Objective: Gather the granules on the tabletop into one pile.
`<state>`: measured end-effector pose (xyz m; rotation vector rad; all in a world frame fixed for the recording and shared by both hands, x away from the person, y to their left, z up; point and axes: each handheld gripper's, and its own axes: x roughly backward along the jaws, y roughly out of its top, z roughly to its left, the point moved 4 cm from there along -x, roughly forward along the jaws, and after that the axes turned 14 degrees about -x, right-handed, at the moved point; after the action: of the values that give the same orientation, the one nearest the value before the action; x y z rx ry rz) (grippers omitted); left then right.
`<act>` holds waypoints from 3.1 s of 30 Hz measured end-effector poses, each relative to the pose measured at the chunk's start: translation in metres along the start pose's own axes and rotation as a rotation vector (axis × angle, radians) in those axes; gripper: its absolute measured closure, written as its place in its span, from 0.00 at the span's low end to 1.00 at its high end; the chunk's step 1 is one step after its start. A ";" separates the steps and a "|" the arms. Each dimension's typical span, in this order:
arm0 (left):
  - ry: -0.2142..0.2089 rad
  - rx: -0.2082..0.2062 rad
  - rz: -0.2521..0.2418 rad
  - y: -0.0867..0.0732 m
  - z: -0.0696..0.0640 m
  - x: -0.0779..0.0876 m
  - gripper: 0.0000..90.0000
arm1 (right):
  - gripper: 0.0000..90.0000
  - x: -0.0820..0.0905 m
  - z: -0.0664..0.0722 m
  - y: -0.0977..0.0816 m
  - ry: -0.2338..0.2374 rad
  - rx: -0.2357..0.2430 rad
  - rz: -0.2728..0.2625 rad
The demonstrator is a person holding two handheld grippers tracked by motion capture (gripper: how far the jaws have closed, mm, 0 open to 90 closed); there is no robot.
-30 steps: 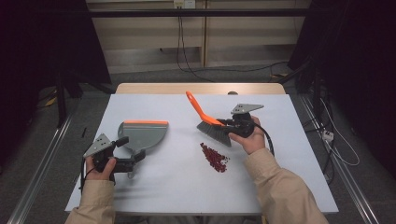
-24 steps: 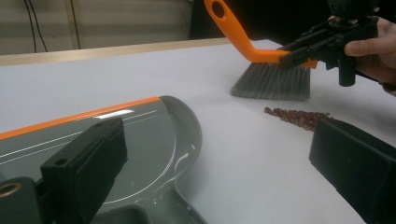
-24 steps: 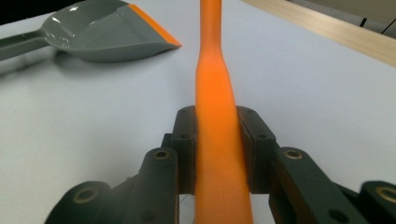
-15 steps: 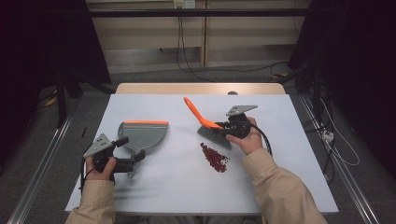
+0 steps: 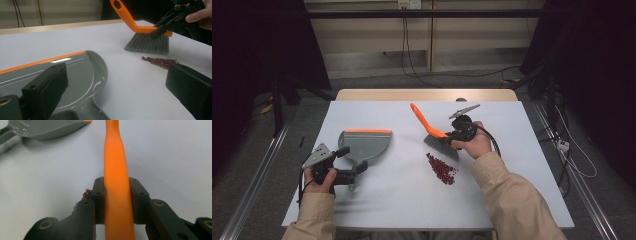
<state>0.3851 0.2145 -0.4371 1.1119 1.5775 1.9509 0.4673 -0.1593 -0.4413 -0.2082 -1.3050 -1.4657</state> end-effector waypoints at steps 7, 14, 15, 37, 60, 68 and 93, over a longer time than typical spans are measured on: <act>0.001 -0.001 0.002 0.000 0.000 0.000 0.04 | 0.79 0.000 0.001 0.001 -0.010 0.079 0.037; 0.004 0.000 -0.003 0.000 0.000 0.001 0.04 | 0.79 0.003 -0.001 0.007 0.048 0.106 -0.061; 0.004 -0.001 -0.001 0.000 0.000 0.001 0.04 | 0.79 0.002 0.000 0.009 0.063 0.134 -0.065; 0.018 -0.004 0.006 0.000 0.000 0.001 0.04 | 0.79 -0.007 0.010 -0.001 0.116 0.592 0.044; 0.013 -0.004 0.007 0.000 -0.002 -0.001 0.04 | 0.79 0.014 0.027 -0.034 0.256 0.679 0.066; 0.012 -0.003 0.006 0.000 -0.002 -0.001 0.04 | 0.79 0.014 0.034 -0.038 0.276 0.679 0.063; -0.002 0.000 0.005 0.000 -0.002 -0.003 0.04 | 0.79 0.013 0.015 -0.030 0.136 0.488 -0.025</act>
<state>0.3853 0.2108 -0.4385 1.1190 1.5745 1.9527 0.4315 -0.1615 -0.4436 0.2249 -1.5106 -1.1184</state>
